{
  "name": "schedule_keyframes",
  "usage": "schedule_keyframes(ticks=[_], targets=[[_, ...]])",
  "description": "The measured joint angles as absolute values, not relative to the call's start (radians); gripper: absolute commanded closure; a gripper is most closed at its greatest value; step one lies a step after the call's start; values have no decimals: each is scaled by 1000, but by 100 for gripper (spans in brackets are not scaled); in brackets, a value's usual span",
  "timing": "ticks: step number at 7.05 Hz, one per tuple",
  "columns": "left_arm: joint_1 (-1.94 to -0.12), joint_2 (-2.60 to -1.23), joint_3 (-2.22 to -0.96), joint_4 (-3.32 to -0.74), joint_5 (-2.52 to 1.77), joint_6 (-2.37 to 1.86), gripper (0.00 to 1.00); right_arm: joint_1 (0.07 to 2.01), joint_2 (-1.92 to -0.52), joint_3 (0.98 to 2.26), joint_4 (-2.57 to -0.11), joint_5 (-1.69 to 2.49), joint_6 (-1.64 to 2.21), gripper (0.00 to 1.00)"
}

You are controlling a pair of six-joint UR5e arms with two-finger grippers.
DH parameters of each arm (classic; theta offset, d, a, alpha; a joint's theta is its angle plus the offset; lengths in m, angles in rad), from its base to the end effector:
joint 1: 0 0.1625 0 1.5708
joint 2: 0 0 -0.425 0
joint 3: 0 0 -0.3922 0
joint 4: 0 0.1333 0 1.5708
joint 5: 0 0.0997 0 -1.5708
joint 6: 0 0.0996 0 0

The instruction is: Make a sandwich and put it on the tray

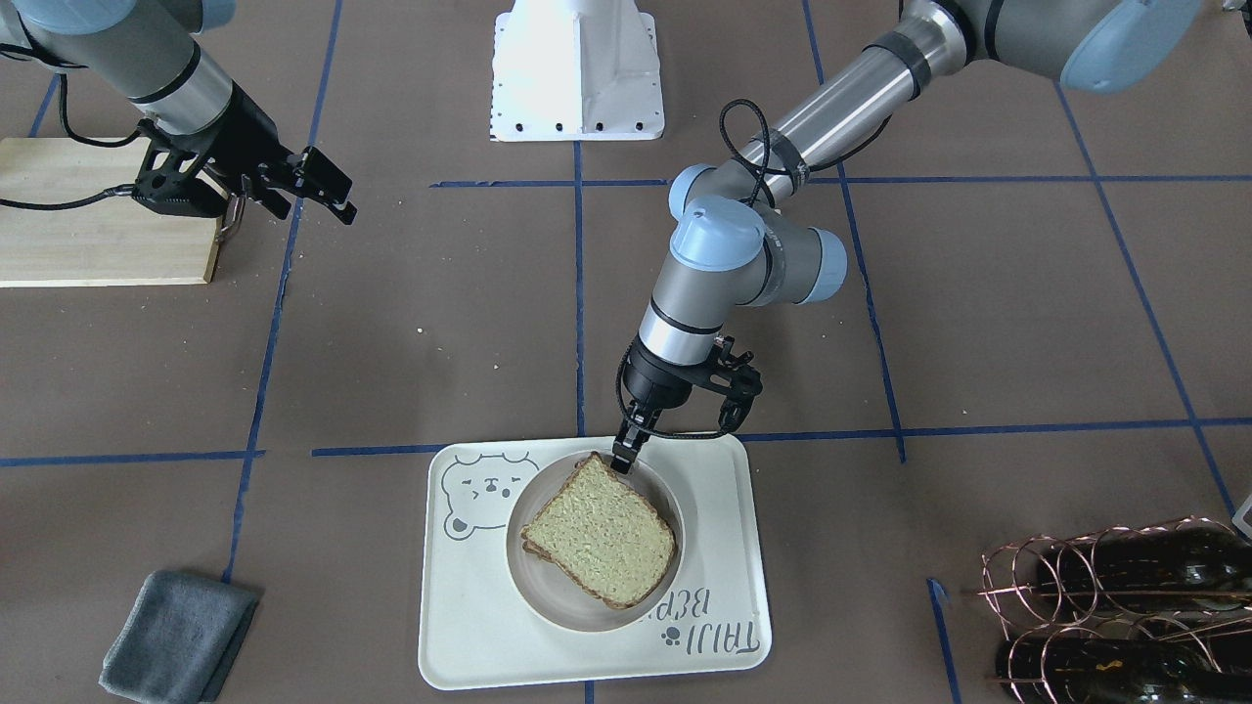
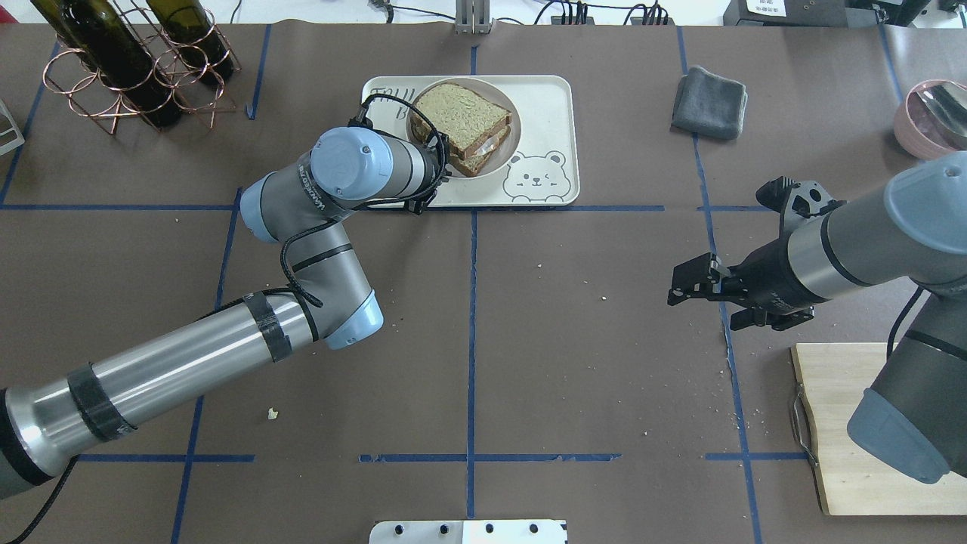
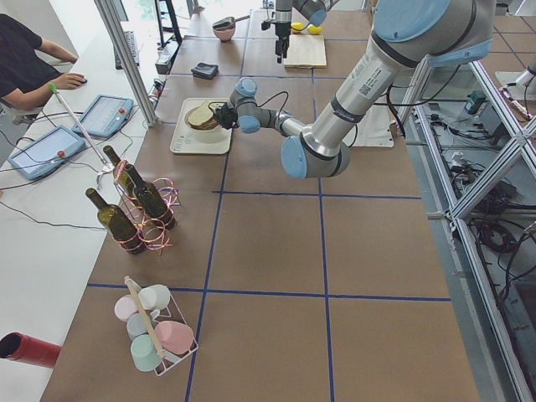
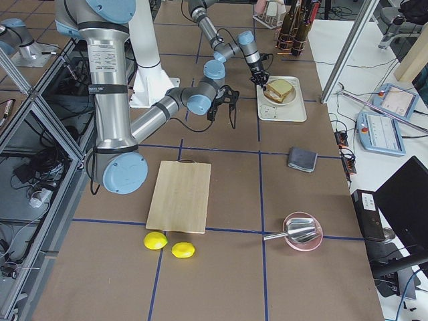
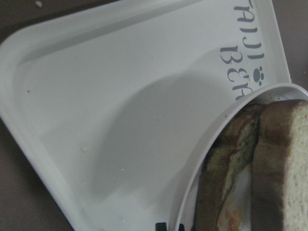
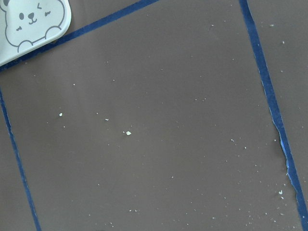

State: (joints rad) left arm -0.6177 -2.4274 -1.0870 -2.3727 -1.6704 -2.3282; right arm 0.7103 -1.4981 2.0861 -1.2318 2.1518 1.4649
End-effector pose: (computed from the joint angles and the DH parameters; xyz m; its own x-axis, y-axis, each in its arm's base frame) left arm 0.5940 -0.5734 0.2443 -0.1160 -0.7562 -0.6440 0.5805 0.4745 -0.6617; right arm -0.3154 -0.3750 0.3391 0.4750 0.2920 0.8302 -0.1629 0.9562 -0.2431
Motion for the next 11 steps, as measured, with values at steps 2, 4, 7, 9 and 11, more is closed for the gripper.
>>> schedule_keyframes(ticks=[2, 4, 7, 9, 11], targets=[[-615, -2429, -1089, -2377, -1702, -2326, 72, 710, -1496, 2086, -1232, 2151, 1467, 0], [-613, -2425, -1107, -2377, -1711, -2310, 69, 710, -1496, 2086, -1232, 2151, 1468, 0], [-614, -2247, -1363, -2372, -1820, -2231, 69, 745, -1528, 2099, -1232, 2156, 1464, 0], [-621, -1988, -1650, -2366, -1902, -2030, 68, 848, -1646, 2114, -1233, 2164, 1349, 0], [-662, -1722, -1830, -2371, -1940, -1714, 68, 1042, -1776, 2094, -1241, 2241, 1018, 0]])
